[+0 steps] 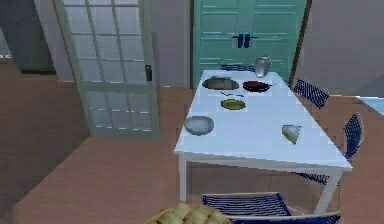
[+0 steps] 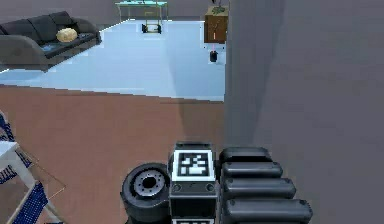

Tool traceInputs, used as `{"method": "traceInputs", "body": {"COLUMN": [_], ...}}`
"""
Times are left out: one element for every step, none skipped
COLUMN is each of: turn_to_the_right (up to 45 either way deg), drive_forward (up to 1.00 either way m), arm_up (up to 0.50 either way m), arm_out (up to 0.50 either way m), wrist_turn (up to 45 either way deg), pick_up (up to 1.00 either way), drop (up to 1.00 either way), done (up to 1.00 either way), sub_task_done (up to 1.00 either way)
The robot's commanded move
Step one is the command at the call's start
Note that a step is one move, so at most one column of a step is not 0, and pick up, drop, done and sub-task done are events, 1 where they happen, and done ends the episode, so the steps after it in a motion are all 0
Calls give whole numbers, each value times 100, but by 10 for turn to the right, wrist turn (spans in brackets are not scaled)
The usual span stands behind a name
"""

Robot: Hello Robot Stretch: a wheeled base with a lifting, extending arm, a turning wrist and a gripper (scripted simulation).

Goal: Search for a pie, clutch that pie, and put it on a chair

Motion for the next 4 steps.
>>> {"method": "traceInputs", "body": {"turn_to_the_right": [-150, 0, 120, 0], "drive_forward": [0, 55, 0, 20], "arm_up": [0, 0, 0, 0], "arm_out": [0, 0, 0, 0], "wrist_turn": [0, 0, 0, 0], "pick_up": [0, 0, 0, 0], "drop": [0, 0, 0, 0], "done": [0, 0, 0, 0], "sub_task_done": [0, 0, 0, 0]}}
